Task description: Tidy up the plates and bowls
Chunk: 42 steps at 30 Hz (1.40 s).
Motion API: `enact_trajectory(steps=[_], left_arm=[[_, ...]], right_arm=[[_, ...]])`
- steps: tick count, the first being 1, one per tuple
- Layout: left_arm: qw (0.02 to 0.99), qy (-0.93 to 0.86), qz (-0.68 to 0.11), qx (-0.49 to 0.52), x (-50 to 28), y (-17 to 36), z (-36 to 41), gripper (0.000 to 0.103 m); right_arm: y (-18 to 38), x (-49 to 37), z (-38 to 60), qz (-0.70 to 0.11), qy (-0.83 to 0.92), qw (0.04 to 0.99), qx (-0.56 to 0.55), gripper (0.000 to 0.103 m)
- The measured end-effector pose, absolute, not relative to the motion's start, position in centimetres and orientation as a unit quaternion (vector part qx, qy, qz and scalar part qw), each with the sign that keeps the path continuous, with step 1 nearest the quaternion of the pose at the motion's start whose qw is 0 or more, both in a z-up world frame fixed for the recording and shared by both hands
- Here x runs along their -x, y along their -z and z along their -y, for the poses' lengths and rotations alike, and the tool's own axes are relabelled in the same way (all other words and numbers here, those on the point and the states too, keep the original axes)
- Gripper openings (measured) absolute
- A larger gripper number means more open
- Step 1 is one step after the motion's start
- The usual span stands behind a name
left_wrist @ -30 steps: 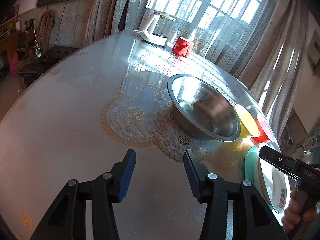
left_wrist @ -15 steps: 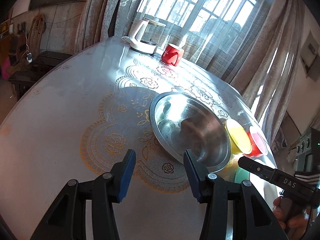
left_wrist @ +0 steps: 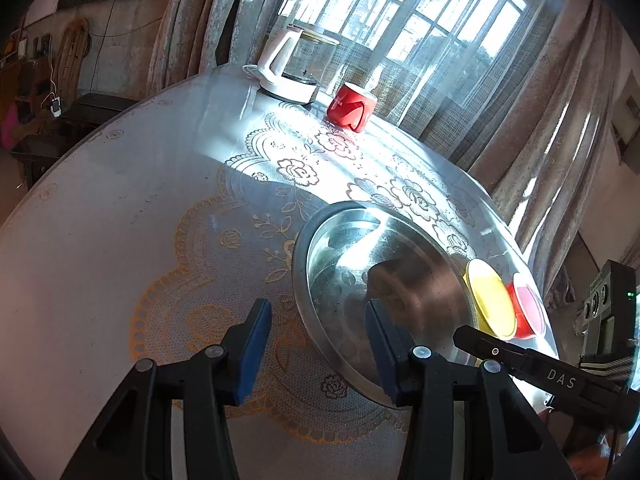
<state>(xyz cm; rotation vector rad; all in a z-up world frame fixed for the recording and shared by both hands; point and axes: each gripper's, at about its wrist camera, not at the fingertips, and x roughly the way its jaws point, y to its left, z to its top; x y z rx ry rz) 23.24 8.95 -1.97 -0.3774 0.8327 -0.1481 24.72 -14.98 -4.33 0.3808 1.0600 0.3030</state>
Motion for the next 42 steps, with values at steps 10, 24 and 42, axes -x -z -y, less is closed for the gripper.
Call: enact_trajectory(steps=[10,24,42], left_arm=[[0.897,0.095,-0.404,0.15,-23.3,3.2,-7.5,0.029],[0.91,0.096,-0.381,0.135,-16.9,2.3,-8.2,0.03],[0.903,0.091,-0.396,0.14,-8.4,2.7,-9.1,0.031]], right_arm=[[4.9,-25.4,12.8,-0.494,-0.132,0.852,-0.114,0.031],[3.6,-21.3,12.1,-0.473,-0.162,0.862,-0.086,0.026],[3.6,-12.7,11.1,-0.46,-0.216,0.857,-0.088,0.026]])
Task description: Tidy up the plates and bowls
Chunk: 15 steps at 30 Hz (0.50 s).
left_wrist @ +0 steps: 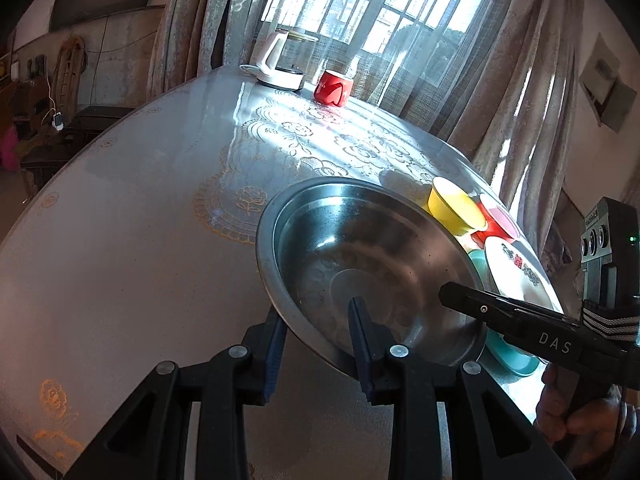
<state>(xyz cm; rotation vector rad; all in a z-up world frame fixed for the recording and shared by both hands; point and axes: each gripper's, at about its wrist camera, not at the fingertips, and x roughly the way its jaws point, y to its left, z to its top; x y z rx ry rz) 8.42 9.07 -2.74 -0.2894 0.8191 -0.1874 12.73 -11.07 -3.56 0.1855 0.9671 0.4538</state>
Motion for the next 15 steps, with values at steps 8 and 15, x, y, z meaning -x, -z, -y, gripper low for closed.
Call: enact_trajectory(steps=[8,15], left_arm=[[0.9,0.079,-0.411,0.122,-6.9,3.4,-8.8,0.032],[0.899,0.067,-0.417,0.114,-6.6,3.5,-8.7,0.032]], right_arm=[[4.2,-10.7,11.2,-0.462,-0.224,0.854,-0.09,0.026],[4.6,-10.5,11.0,-0.465,-0.228,0.85,-0.093,0.026]])
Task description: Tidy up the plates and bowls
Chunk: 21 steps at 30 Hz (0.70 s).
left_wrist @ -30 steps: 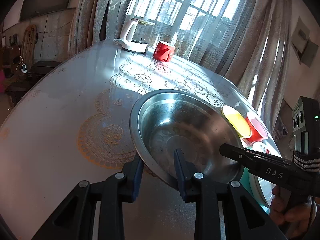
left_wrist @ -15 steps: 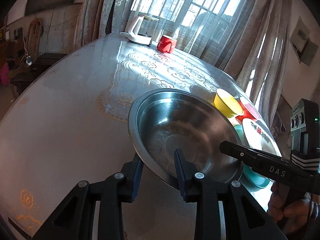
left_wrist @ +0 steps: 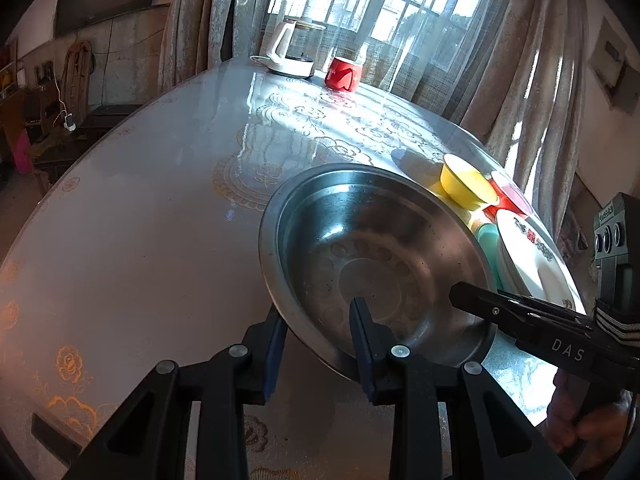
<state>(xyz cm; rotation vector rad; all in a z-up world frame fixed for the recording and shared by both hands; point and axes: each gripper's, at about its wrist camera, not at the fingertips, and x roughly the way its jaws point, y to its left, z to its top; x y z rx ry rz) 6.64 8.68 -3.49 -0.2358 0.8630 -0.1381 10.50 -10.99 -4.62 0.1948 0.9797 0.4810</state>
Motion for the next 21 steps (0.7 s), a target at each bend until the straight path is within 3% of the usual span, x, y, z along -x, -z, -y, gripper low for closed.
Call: enact_trajectory(steps=[21], left_arm=[[0.909,0.046,-0.398,0.117,-5.9,1.9,-10.3,0.036]], right_arm=[[3.9,-9.9,12.1,-0.453,-0.226,0.857,-0.097,0.034]])
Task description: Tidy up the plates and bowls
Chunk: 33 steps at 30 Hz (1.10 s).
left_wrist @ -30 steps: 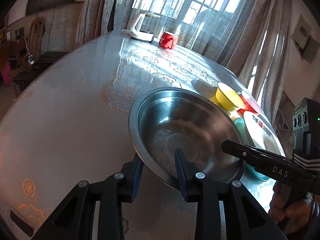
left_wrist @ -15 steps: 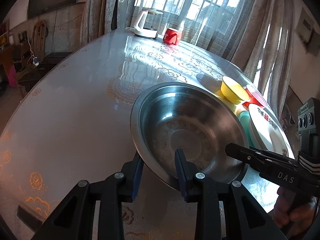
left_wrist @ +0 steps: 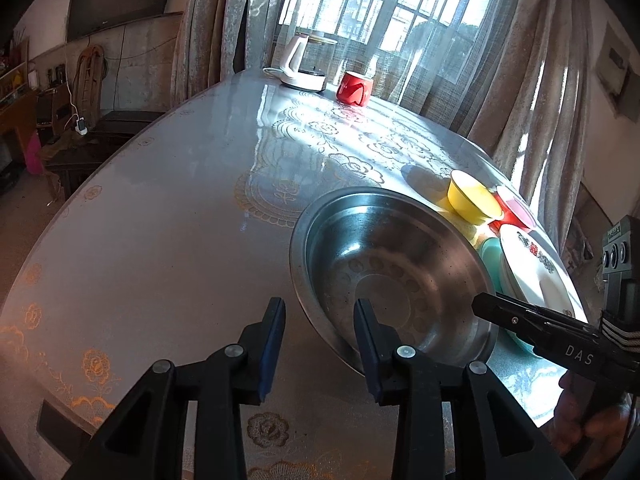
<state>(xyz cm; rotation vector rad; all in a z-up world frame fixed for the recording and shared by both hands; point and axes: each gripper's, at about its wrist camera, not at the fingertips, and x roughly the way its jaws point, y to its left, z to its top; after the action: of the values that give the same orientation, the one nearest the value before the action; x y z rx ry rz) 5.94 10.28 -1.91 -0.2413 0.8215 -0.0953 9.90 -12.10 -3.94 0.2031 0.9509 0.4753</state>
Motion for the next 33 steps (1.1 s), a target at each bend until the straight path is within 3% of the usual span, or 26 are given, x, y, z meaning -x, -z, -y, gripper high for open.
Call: enact_trajectory(steps=[9,19,22,33], left_arm=[[0.919,0.051,-0.371,0.122,-6.5,-0.3,-10.5,0.038],[0.924,0.108,-0.358,0.077,-10.1,-3.1,-4.6,0.045],[0.919,0.12,-0.368,0.072,-12.0,-3.4,-2.6,0.055],[0.885,0.156,-0.432,0.075,-18.9,-2.3,3.3,0.055]], right_arm=[[3.0,-9.5,13.7,-0.434,-0.217,0.868,-0.103,0.035],[0.7,-11.0,19.0,-0.4,-0.207,0.878,-0.163,0.035],[0.3,-12.4,21.2,-0.399,-0.191,0.877,-0.185,0.035],[1.5,-18.9,28.1,-0.411,-0.092,0.87,-0.255,0.032]])
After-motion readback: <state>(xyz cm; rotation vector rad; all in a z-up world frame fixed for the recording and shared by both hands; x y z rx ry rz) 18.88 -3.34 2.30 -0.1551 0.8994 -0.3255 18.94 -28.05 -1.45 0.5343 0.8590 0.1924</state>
